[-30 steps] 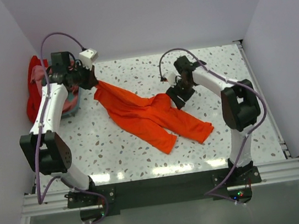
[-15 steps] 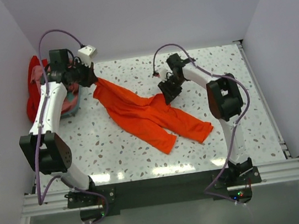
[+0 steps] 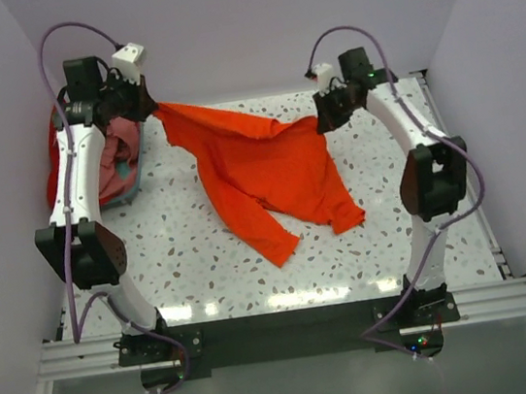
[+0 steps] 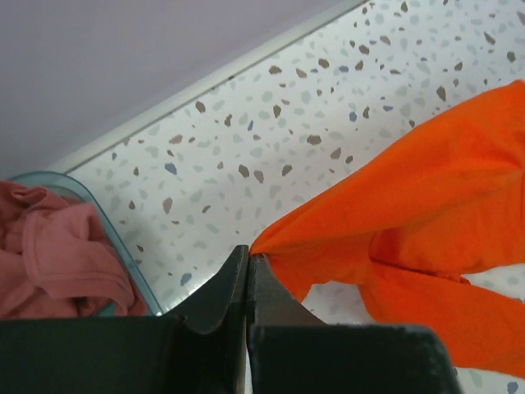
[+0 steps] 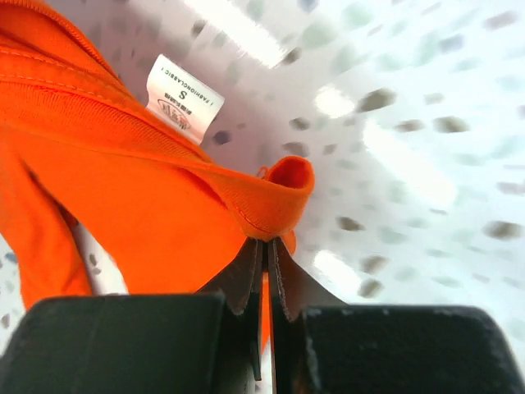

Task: Fold and stack the t-shirts
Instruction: Flatten the tshirt out

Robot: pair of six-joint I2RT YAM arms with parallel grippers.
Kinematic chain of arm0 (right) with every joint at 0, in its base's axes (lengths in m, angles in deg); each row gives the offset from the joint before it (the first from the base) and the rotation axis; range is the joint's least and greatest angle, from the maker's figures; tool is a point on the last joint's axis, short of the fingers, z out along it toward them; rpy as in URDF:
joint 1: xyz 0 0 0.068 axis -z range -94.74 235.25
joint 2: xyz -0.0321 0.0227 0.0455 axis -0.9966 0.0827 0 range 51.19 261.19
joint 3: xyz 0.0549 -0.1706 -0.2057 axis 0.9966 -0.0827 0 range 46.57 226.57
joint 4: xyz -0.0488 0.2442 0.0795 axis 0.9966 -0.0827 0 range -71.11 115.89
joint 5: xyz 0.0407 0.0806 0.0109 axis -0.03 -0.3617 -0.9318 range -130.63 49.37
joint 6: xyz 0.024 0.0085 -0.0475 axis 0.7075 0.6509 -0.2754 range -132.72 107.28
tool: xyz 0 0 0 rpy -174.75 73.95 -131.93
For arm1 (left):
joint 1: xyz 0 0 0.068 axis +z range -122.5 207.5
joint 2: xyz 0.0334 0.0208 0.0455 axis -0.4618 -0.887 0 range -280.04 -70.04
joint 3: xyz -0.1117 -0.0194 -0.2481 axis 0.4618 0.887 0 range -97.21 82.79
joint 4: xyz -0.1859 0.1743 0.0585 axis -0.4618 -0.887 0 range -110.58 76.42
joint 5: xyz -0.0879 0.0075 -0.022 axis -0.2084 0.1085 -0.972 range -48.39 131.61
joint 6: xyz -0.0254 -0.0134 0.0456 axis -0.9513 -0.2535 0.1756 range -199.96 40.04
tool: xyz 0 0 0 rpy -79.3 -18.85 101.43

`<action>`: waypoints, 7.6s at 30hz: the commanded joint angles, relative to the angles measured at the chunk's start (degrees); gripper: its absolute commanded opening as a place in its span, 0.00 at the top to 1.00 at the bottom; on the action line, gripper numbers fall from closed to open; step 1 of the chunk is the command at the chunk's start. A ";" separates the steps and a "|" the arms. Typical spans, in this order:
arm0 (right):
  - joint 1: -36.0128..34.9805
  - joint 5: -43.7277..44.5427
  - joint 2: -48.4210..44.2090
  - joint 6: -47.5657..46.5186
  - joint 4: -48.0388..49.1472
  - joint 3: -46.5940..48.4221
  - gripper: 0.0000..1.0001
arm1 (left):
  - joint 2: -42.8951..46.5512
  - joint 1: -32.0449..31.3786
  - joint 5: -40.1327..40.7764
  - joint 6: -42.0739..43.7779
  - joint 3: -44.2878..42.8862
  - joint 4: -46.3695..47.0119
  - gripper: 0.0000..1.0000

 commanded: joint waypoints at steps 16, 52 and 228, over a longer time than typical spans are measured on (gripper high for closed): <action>5.80 12.81 -32.59 -14.35 9.86 1.27 1.00 | 9.84 0.33 0.45 -9.08 -7.83 14.81 1.00; -18.03 27.57 3.71 -20.16 16.19 18.58 0.19 | 23.06 4.72 7.91 -35.28 37.91 10.52 1.00; 11.24 10.78 -14.95 -31.41 -30.76 -36.47 1.00 | -1.06 -7.68 27.17 15.71 44.23 9.10 0.75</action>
